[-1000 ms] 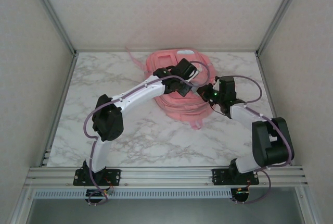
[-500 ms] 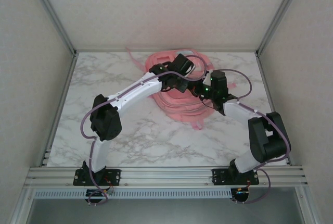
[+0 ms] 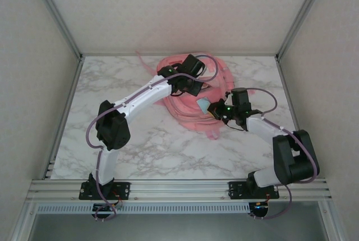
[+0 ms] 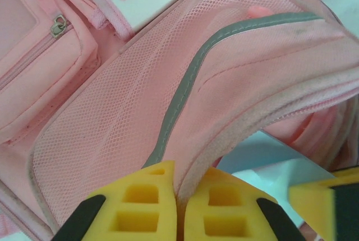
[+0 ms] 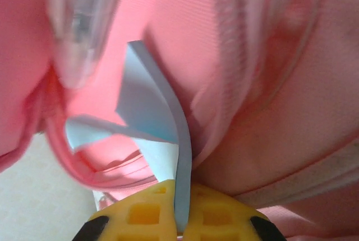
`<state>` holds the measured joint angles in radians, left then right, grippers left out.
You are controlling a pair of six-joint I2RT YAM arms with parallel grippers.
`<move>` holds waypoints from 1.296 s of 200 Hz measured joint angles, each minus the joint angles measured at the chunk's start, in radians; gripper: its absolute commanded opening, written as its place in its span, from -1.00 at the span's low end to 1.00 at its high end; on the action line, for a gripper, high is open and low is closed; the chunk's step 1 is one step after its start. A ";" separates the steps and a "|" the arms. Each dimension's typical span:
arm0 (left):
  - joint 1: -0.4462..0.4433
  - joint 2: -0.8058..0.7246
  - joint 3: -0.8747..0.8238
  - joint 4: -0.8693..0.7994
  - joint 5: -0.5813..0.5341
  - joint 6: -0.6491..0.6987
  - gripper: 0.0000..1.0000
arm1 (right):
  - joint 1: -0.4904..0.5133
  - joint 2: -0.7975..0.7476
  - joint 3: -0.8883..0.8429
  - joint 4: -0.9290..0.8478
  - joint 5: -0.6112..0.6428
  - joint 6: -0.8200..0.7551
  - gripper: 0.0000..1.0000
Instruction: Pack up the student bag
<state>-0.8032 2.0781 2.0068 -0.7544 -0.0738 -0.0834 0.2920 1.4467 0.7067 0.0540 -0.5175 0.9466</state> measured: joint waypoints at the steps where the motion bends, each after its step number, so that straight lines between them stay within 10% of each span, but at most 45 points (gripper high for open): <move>1: 0.000 0.000 0.000 0.000 0.000 0.000 -1.00 | 0.000 0.002 0.000 0.000 0.000 0.000 -1.00; 146: -0.027 -0.001 0.000 0.006 0.040 -0.043 -0.95 | 0.003 0.229 0.172 0.174 0.069 0.196 -1.00; 192: -0.031 -0.004 0.000 0.013 0.030 -0.077 -0.57 | 0.010 0.155 0.189 0.058 0.139 0.161 -0.21; 259: -0.041 -0.021 0.030 0.021 -0.018 -0.103 -0.29 | 0.002 -0.018 0.187 -0.216 0.299 0.045 0.08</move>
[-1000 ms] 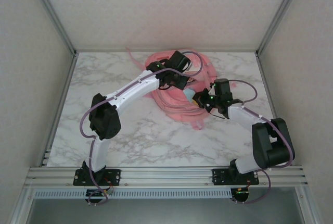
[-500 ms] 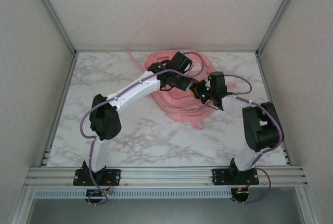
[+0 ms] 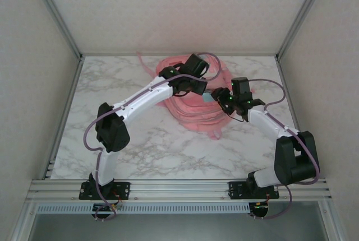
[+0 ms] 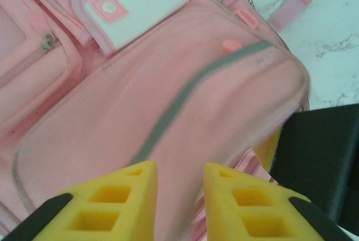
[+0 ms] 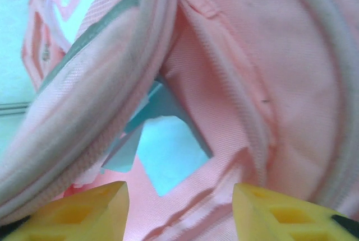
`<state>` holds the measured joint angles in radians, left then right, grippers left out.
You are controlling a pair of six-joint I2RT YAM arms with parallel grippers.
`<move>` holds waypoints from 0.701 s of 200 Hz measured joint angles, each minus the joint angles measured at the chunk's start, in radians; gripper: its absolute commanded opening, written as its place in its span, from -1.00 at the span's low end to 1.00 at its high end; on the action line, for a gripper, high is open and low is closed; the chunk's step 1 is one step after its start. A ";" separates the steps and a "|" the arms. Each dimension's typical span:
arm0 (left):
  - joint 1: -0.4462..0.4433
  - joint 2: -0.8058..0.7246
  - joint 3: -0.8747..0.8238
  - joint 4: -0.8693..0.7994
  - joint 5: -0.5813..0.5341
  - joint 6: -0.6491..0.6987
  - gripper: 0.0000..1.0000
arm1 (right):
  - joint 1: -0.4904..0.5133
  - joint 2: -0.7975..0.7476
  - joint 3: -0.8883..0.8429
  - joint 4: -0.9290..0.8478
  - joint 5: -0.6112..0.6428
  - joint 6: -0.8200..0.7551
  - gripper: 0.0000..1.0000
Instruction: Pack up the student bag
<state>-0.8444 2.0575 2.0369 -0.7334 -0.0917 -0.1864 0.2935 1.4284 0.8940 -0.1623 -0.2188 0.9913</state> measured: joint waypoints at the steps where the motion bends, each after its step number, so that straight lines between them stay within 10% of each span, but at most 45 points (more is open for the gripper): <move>1: 0.000 0.000 0.000 0.000 0.000 0.001 -0.29 | 0.000 0.000 0.000 -0.002 0.001 -0.001 0.08; 70: 0.002 -0.016 0.003 0.003 -0.033 -0.008 0.15 | -0.001 -0.010 -0.020 -0.046 0.012 -0.065 0.02; 109: 0.028 -0.077 -0.093 0.044 -0.073 -0.036 0.77 | -0.001 -0.067 -0.028 -0.085 0.021 -0.118 0.06; 140: 0.179 -0.209 -0.326 0.141 -0.040 -0.138 0.84 | -0.002 -0.229 -0.087 -0.161 0.098 -0.171 0.41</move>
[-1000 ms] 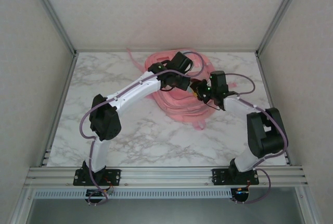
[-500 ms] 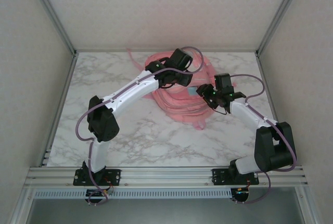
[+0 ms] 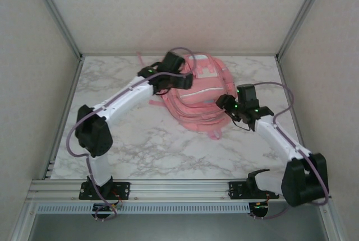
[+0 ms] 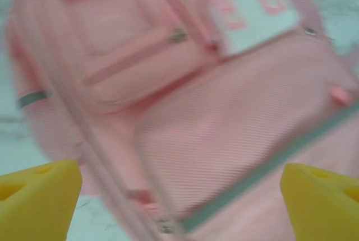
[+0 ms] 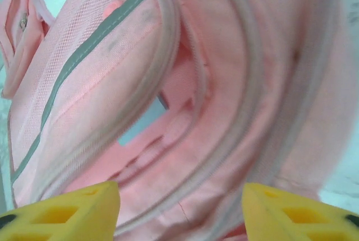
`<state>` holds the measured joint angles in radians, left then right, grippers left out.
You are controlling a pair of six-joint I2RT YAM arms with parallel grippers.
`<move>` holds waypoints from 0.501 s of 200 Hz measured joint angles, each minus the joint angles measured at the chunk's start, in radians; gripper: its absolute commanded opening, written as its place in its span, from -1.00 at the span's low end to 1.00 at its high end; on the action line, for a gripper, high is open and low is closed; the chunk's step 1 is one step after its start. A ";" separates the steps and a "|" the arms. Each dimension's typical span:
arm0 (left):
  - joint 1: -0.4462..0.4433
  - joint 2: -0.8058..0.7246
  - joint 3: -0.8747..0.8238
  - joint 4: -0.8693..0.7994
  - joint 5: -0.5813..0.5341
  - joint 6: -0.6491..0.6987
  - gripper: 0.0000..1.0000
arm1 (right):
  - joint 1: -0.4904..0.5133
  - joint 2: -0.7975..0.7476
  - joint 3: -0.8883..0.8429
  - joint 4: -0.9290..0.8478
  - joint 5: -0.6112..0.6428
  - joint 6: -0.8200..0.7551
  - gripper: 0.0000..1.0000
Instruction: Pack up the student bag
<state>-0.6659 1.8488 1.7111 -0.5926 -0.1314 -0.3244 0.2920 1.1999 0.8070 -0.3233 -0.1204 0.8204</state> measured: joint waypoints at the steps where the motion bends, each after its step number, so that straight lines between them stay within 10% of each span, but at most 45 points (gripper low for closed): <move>1: 0.005 -0.002 -0.005 0.001 0.002 -0.003 0.84 | 0.000 -0.008 -0.004 -0.005 0.003 0.003 0.42; 38: 0.193 -0.045 -0.201 0.152 0.079 -0.152 0.85 | 0.000 -0.126 -0.098 -0.033 0.060 -0.008 0.75; 100: 0.197 0.027 -0.283 0.370 0.202 -0.285 0.75 | -0.002 0.075 -0.185 0.148 0.002 0.076 0.70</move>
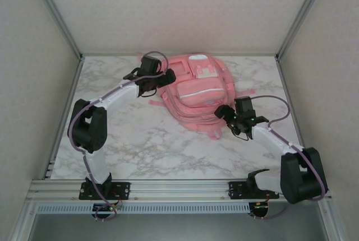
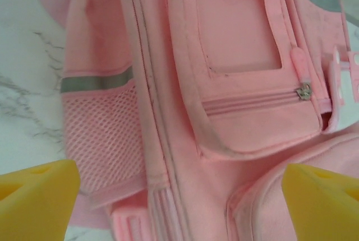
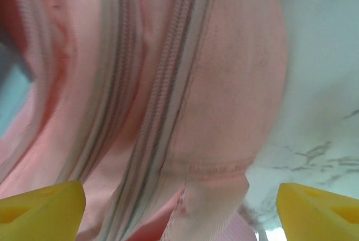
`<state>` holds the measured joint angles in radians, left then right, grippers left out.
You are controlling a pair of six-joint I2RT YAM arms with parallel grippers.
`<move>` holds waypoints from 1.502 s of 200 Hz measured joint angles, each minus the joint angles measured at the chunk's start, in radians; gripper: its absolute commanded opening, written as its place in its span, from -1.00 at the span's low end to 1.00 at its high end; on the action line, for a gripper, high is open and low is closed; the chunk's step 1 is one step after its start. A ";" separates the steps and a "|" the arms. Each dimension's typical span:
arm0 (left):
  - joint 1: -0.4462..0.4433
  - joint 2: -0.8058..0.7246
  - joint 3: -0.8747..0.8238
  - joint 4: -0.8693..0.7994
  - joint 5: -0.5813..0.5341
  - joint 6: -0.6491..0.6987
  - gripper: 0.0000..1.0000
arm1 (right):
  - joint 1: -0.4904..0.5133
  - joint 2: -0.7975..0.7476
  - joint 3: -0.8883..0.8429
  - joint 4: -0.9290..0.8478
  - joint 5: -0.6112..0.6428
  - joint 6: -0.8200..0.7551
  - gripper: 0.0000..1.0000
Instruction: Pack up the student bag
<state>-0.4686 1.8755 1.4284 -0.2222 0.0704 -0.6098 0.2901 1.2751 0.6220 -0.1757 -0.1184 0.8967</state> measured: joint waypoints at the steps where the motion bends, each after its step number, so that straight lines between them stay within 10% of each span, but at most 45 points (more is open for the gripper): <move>1: 0.000 0.003 -0.002 0.006 0.002 -0.002 0.73 | 0.000 0.002 -0.001 0.003 0.000 0.002 0.70; 43: 0.013 0.096 -0.106 0.147 0.064 -0.089 -0.06 | -0.002 0.084 -0.008 0.098 -0.023 0.033 0.32; 73: 0.006 0.095 -0.156 0.261 0.107 -0.117 -1.00 | -0.019 0.127 0.009 0.113 -0.031 0.037 0.12; 126: -0.018 0.018 -0.324 0.410 0.099 -0.182 -1.00 | -0.092 0.263 0.156 0.081 -0.019 -0.013 0.03; 218: -0.158 -0.110 -0.430 0.360 -0.047 -0.294 -1.00 | -0.120 0.335 0.504 -0.206 0.068 -0.190 0.53; 300: -0.163 -0.110 -0.417 0.360 -0.047 -0.315 -1.00 | 0.204 0.000 0.470 -0.360 0.052 -0.122 0.51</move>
<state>-0.6319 1.7653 1.0115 0.1379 0.0235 -0.9245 0.4938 1.2747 1.0924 -0.5358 -0.0662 0.7750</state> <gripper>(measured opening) 0.062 0.761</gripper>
